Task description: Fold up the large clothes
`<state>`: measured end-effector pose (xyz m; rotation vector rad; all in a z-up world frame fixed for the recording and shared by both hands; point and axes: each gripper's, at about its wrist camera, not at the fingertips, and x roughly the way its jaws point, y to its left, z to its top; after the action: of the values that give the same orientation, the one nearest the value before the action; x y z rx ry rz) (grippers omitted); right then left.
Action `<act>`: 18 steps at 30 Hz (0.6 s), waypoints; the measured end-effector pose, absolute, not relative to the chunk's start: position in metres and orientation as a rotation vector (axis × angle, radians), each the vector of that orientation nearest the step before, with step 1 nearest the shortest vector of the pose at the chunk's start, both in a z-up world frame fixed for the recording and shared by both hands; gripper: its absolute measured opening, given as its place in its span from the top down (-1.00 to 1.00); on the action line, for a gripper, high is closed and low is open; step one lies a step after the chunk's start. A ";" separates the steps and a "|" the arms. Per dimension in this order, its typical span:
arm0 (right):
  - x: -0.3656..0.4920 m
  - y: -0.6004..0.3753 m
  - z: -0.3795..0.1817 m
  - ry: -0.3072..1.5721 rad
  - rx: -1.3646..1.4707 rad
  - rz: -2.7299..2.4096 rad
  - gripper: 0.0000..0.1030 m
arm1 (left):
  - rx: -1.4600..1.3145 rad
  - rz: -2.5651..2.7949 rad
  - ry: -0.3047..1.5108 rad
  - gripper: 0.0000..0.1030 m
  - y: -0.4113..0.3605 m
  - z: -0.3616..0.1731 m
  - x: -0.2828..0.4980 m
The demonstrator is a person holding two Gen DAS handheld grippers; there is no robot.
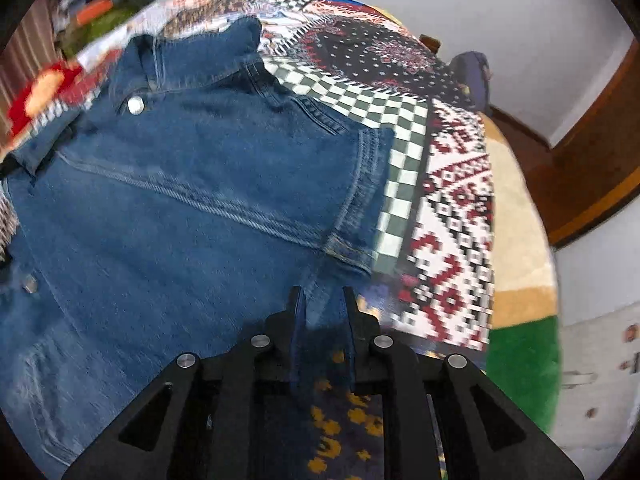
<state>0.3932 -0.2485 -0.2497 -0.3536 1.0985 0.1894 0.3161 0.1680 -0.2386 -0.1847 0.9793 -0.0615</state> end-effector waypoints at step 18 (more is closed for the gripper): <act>0.395 -0.268 -0.209 1.104 -0.129 0.230 0.75 | -0.194 0.116 0.999 0.63 0.224 -0.238 0.260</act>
<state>0.3954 -0.2684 -0.2090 -0.1290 1.1045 0.2299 0.2600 0.2235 -0.2378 -0.1942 0.9990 0.1158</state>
